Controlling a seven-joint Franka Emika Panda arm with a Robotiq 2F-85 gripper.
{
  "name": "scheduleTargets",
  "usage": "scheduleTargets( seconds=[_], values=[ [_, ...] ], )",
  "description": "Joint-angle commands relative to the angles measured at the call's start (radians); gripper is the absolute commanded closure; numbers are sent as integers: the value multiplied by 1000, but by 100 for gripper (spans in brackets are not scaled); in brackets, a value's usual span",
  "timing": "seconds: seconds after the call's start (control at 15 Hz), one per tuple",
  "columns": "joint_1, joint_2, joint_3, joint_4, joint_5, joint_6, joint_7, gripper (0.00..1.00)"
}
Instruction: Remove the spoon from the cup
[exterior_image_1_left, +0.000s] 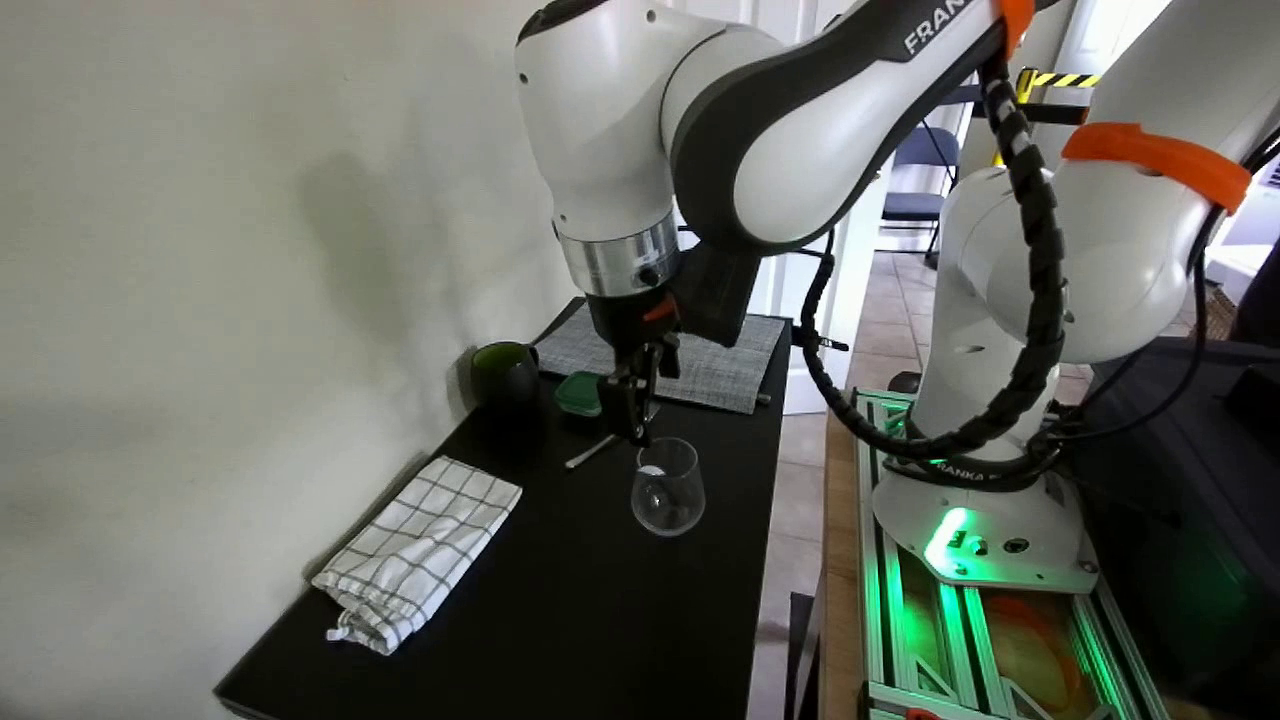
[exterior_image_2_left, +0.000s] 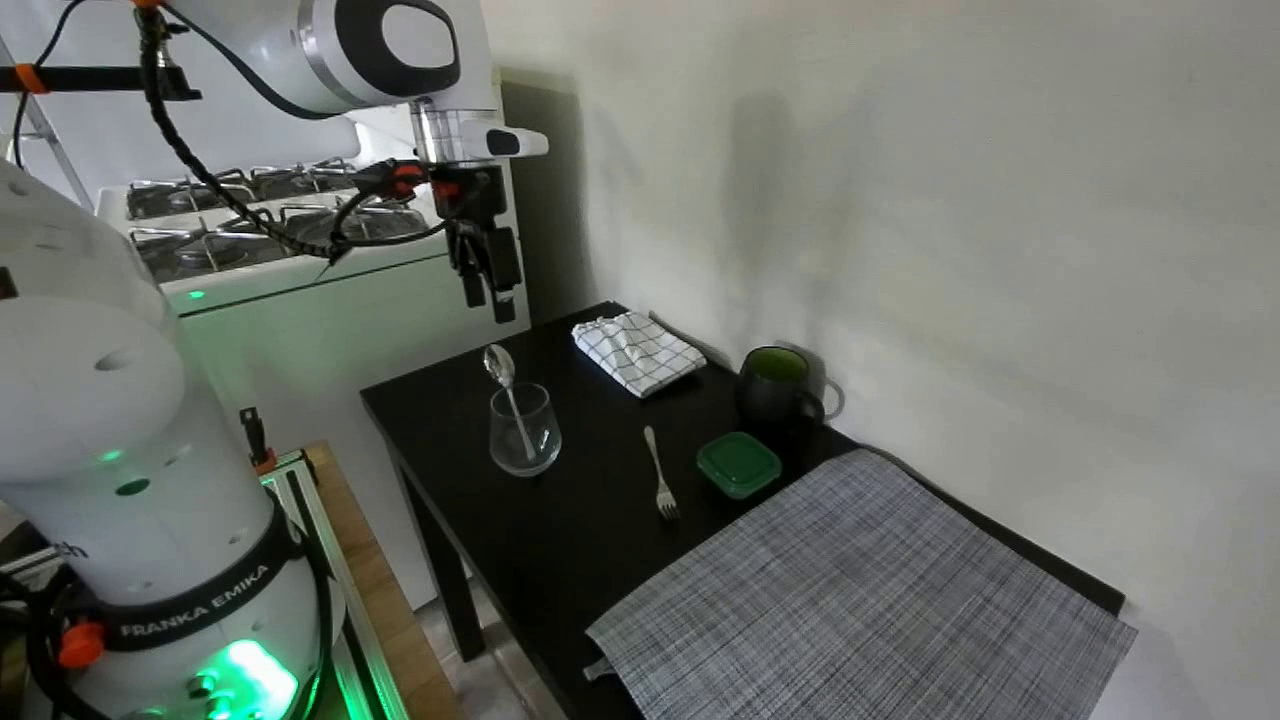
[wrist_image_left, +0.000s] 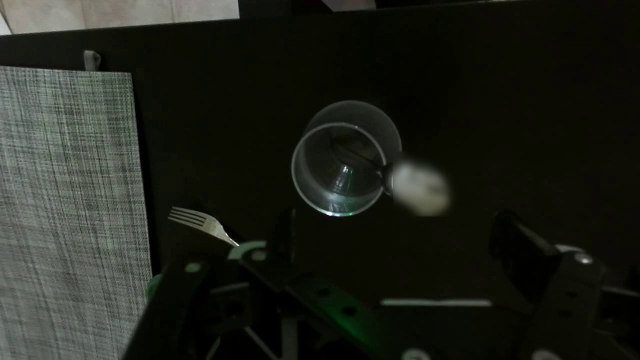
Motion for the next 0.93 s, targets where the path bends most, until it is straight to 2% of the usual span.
scheduleTargets(
  seconds=[0.0,0.4,0.47,0.53,0.87],
  values=[
    [-6,65,42,1,-60,74,96,0],
    [-10,138,75,1,-127,125,212,0],
    [-9,148,75,1,-138,123,228,1],
    [-8,155,72,1,-148,118,240,8],
    [-14,184,59,1,-203,106,308,0]
  ],
)
